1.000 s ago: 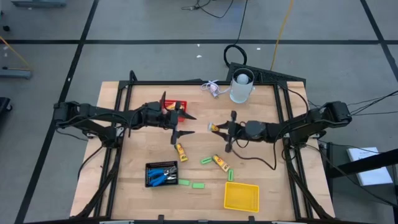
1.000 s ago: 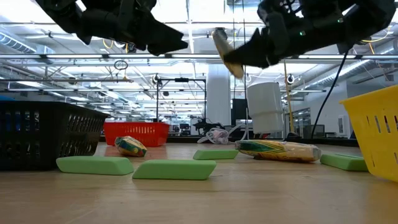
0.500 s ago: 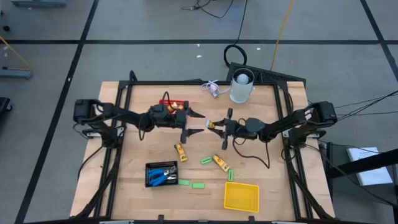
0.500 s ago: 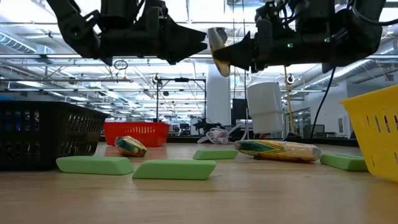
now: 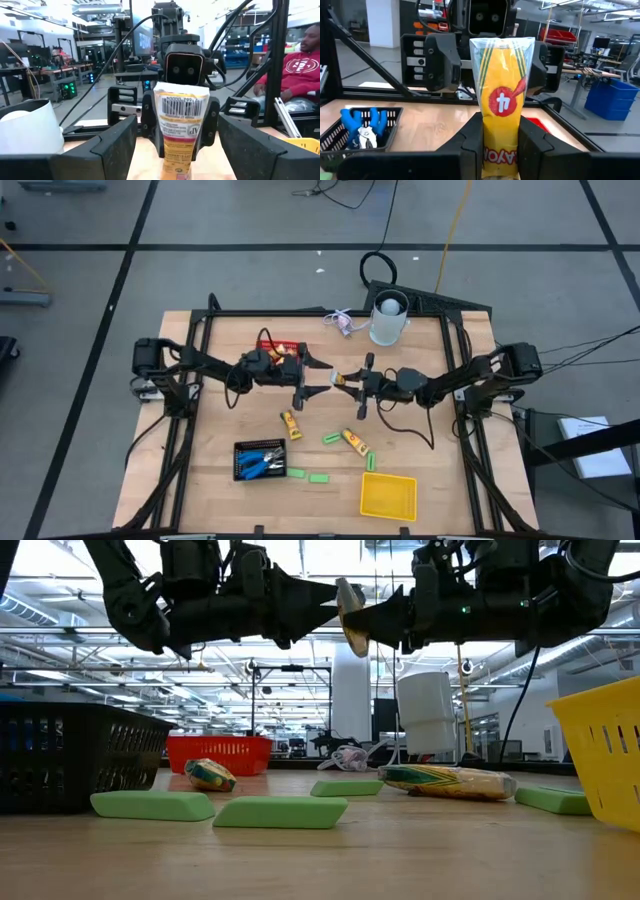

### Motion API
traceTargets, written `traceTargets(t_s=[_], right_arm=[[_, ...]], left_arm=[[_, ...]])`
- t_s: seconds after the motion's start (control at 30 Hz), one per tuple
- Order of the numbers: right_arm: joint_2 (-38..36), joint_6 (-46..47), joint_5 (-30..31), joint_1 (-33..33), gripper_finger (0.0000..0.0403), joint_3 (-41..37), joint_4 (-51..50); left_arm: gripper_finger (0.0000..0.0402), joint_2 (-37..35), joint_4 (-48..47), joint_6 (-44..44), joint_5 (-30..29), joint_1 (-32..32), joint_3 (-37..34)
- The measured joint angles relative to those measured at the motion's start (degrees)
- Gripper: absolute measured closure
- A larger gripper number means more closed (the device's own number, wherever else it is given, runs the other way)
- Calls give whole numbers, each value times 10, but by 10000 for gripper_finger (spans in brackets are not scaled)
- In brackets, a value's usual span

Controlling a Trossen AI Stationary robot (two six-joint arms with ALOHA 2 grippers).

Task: Pick & Place School Supplies
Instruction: Put the crayon box into the red bin

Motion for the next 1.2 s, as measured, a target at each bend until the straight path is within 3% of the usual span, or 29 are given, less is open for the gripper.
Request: traceTargets(t_s=[0.33, 0.6, 0.73, 0.93, 1.2], right_arm=[[0, 6, -11, -7, 342, 0, 6], [0, 5, -12, -7, 342, 0, 5], [0, 6, -11, -7, 342, 0, 5], [0, 4, -11, -7, 342, 0, 6], [0, -3, -12, -7, 342, 0, 6]], left_arm=[[128, 0, -98, 20, 5, -11, 65], [135, 0, -104, 19, -19, -12, 69], [188, 0, -104, 21, -30, -12, 69], [328, 0, -103, 35, -29, -14, 69], [328, 0, -104, 54, -27, -15, 69]])
